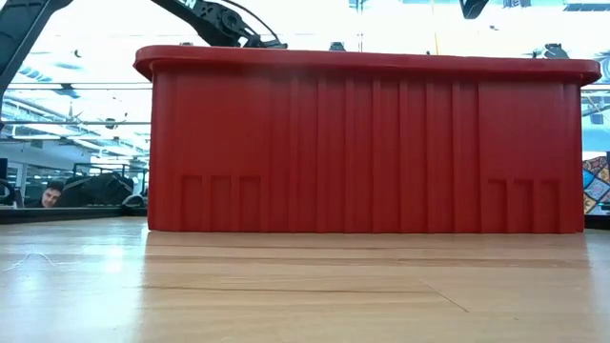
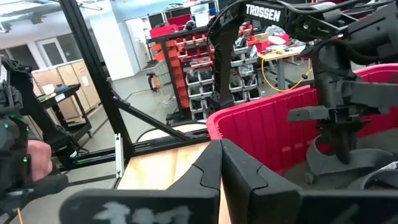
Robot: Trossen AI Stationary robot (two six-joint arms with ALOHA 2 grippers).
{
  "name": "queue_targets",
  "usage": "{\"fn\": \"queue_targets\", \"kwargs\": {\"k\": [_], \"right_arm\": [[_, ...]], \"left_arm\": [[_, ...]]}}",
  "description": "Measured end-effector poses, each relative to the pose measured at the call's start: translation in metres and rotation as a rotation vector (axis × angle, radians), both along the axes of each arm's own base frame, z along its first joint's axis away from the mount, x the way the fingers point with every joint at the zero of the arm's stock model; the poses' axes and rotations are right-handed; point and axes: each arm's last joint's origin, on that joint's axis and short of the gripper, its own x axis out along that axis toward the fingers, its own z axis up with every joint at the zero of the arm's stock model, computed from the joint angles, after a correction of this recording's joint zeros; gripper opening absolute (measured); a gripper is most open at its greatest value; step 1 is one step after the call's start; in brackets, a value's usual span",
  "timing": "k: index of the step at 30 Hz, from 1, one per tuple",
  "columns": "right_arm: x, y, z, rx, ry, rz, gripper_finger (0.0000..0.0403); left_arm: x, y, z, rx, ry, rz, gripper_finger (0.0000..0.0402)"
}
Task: Pick and place slides into bin
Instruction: Put the black slipper into the red bin, then return to Home Position
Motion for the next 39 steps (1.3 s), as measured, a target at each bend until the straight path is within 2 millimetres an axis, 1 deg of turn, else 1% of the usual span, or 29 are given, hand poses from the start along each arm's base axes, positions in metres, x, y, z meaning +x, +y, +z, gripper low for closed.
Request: {"fn": "queue_targets", "kwargs": {"k": [5,11,14,20,23,26,29,32,36,38,39], "right_arm": [[0.000,0.000,0.000,0.002,0.000,0.001,0.0000],[0.000,0.000,0.000,0.003,0.000,0.000,0.0000],[0.000,0.000,0.000,0.003,0.000,0.000,0.0000],[0.000,0.000,0.000,-0.004,0.000,0.001,0.0000],[0.000,0.000,-0.001,-0.007,0.006,0.001,0.0000],[0.000,0.000,-0.001,-0.010,0.014,0.001,0.0000],[0.000,0.000,-0.002,-0.020,0.016,0.001,0.0000],[0.000,0.000,-0.001,-0.026,0.011,-0.002,0.0000],[-0.006,-0.002,0.004,-0.016,-0.025,-0.003,0.0000],[-0.010,0.000,0.005,-0.018,-0.029,0.011,0.0000],[-0.011,0.001,0.005,-0.033,-0.022,0.025,0.0000]], "left_arm": [[0.000,-0.005,0.007,-0.010,-0.039,-0.037,0.0046],[-0.004,-0.013,0.023,0.021,-0.089,-0.094,0.0105],[-0.008,-0.017,0.035,0.070,-0.126,-0.118,0.0136],[-0.021,-0.021,0.066,0.245,-0.180,-0.088,0.0186],[-0.028,-0.024,0.081,0.303,-0.218,-0.062,0.0200],[-0.035,-0.028,0.095,0.321,-0.265,-0.041,0.0203],[-0.040,-0.035,0.105,0.336,-0.301,-0.046,0.0193],[-0.045,-0.054,0.121,0.333,-0.366,-0.107,0.0161],[-0.052,-0.100,0.149,0.399,-0.516,-0.292,0.0081],[-0.059,-0.126,0.164,0.384,-0.616,-0.383,0.0032],[-0.062,-0.139,0.173,0.366,-0.680,-0.427,0.0017]]}}
